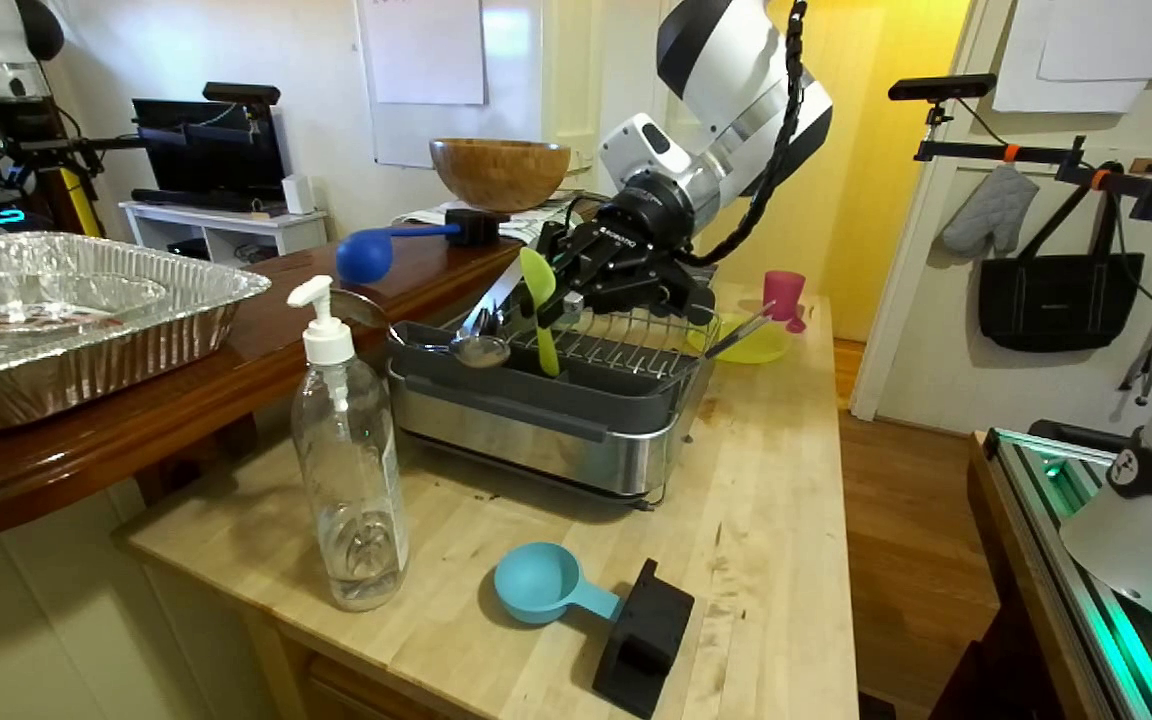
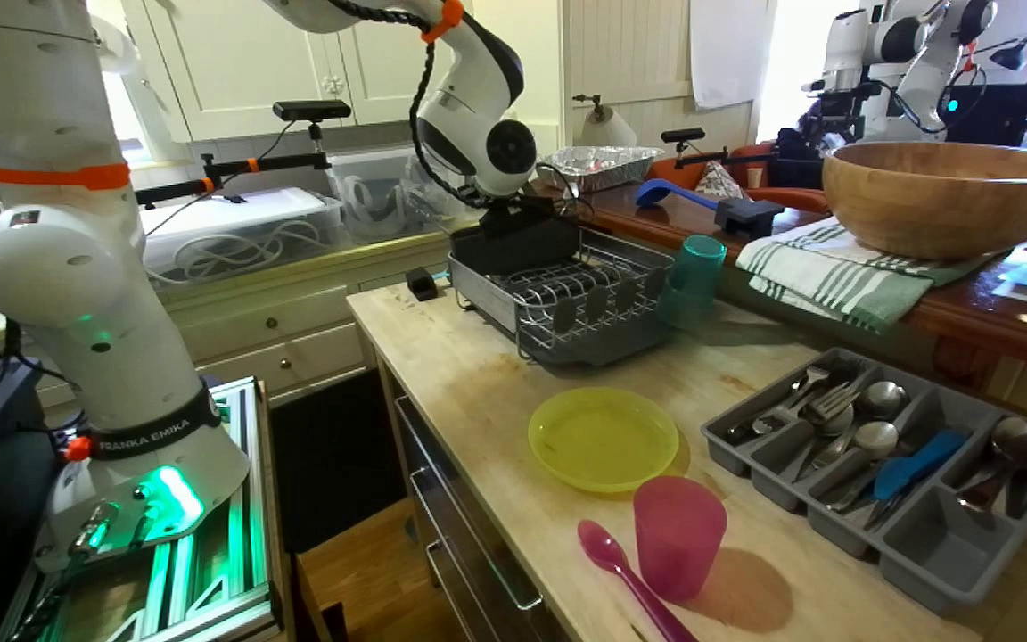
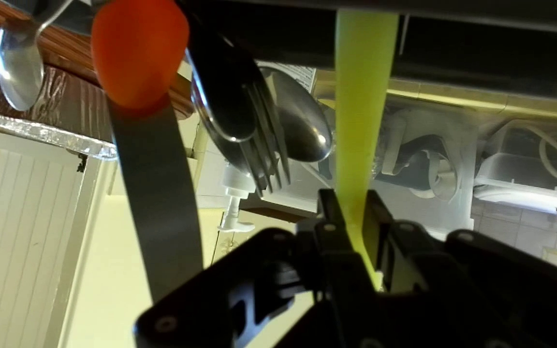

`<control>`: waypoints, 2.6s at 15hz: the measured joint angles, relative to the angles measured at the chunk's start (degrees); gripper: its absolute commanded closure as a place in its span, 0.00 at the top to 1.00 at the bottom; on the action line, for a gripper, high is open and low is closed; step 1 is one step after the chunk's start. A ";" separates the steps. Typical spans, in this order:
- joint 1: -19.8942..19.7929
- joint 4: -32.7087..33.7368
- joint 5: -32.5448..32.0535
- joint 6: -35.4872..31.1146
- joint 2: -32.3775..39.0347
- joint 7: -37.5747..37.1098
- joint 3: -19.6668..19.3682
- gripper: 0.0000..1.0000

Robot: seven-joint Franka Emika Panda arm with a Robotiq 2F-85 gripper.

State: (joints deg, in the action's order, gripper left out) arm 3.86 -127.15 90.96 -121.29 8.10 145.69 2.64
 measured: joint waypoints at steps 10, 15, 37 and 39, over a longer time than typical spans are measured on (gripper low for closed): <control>0.04 2.80 0.18 -0.93 2.68 0.12 0.03 0.55; 0.06 2.92 0.18 -1.05 2.68 0.11 0.04 0.92; 1.58 -1.25 -12.97 -25.38 -11.53 -32.37 3.08 1.00; 1.60 -2.39 -17.42 -28.97 -12.80 -39.86 3.69 1.00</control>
State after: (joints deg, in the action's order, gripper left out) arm 5.46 -129.53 73.55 -150.26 -4.70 105.83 6.33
